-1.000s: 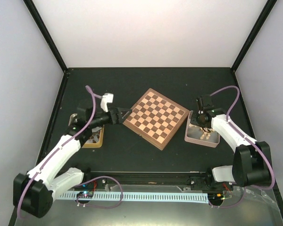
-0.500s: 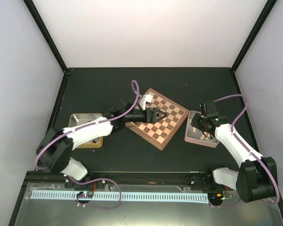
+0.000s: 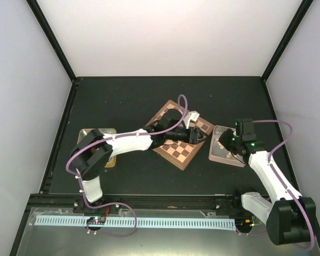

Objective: Set up the chess pieces on the board
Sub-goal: Pick up the chess piece from the storage box.

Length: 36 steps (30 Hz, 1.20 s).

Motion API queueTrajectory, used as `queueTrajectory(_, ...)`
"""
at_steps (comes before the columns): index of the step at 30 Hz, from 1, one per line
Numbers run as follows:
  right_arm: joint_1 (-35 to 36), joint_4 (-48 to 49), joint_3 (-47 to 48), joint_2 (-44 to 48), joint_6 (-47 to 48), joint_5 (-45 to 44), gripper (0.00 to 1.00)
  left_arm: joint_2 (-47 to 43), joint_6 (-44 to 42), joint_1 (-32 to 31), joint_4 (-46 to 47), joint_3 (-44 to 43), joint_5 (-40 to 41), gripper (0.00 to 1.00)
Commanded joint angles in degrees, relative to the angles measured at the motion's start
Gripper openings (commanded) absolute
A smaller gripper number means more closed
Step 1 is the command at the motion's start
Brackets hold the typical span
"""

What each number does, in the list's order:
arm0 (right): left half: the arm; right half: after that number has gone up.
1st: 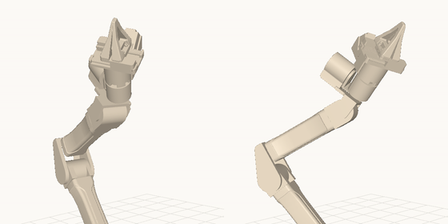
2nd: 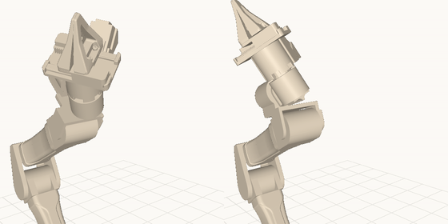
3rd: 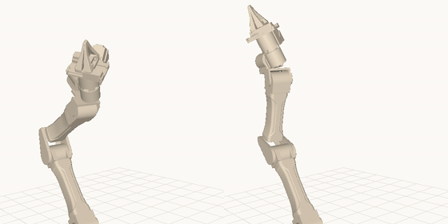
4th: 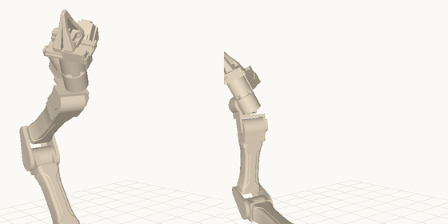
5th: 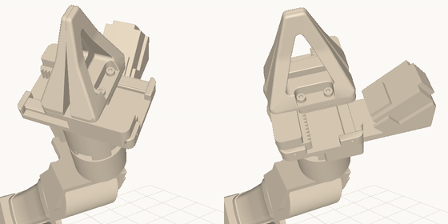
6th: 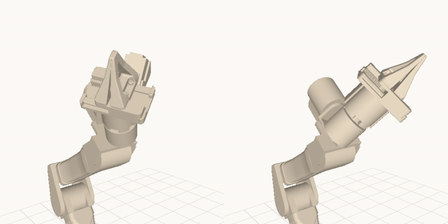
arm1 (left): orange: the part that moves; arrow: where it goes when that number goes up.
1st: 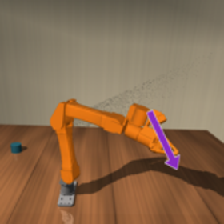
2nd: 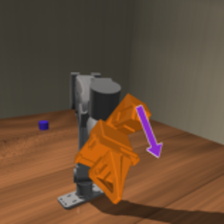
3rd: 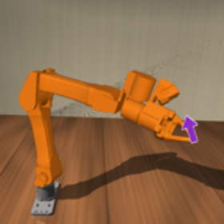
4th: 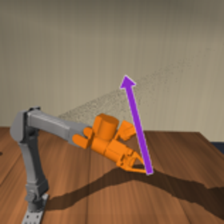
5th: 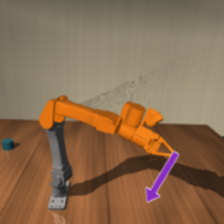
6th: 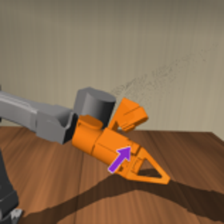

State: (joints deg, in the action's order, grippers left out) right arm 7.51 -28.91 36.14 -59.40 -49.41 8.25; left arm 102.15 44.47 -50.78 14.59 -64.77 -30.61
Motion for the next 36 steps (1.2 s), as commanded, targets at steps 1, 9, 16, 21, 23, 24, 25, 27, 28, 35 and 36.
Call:
queueTrajectory(1,-2.02,0.72,-0.09,3.64,-4.02,4.83,0.01,4.07,-4.96,-2.02,-0.59,-5.62,0.48,0.49)
queueTrajectory(9,-5.73,-3.98,1.39,11.5,-6.33,6.17,0.01,10.97,-7.97,-3.88,-0.52,-11.71,-2.35,0.38)
queueTrajectory(16,-6.63,-6.51,3.24,14.2,-8.44,10.6,0.01,15.02,-11.28,-5.39,0.34,-16.63,-0.8,0.41)
queueTrajectory(21,-6.8,-8.98,4.72,15.27,-8.92,12.55,0.01,17.49,-12.24,-5.47,1.47,-18.46,-2.19,0.5)
queueTrajectory(23,-6.72,-9.88,5.21,15.64,-9.16,13.43,0.01,18.02,-12.04,-5.55,1.19,-19.71,-1.96,0.48)
queueTrajectory(24,-6.69,-10.51,5.51,15.89,-9.3,13.56,0.01,18.03,-11.85,-5.55,1.35,-20.18,-1.29,0.46)
queueTrajectory(25,-6.71,-11.12,5.78,16.24,-9.32,13.36,0.01,18.19,-11.62,-5.52,1.47,-20.64,-0.75,0.42)
queueTrajectory(27,-6.8,-12.39,6.32,16.96,-9.1,12.23,0.01,18.63,-10.94,-5.48,0.65,-21.67,0.88,0.33)
queueTrajectory(28,-6.78,-12.93,6.7,17.28,-8.99,11.33,0.01,19.02,-10.55,-5.47,-0.51,-22.77,1.21,0.28)
queueTrajectory(35,-6.74,-17.49,10.63,19.01,-5.1,-0.15,0.01,22.5,-5.2,-5.62,-2.9,-26.58,-1.97,0.14)
queueTrajectory(36,-6.8,-17.76,11.22,18.99,-4.08,-1.71,0.01,22.82,-4.89,-5.64,-3.78,-27.1,-2.0,0.14)
